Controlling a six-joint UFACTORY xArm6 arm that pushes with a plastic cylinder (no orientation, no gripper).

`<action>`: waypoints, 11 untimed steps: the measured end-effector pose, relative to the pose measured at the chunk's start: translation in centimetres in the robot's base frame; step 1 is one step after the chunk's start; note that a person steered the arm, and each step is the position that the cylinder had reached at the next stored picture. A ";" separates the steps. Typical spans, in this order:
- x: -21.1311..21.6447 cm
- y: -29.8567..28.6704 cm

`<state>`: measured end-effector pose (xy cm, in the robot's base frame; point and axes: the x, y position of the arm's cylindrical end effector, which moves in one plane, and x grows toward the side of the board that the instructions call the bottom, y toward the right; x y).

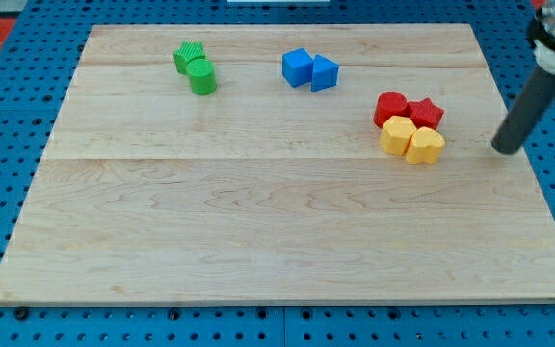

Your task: Place the red star to the center of the board

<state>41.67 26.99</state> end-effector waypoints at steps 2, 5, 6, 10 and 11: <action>-4.2 -0.1; -2.7 -6.5; -2.0 -6.0; -1.0 -22.0; 0.4 -23.6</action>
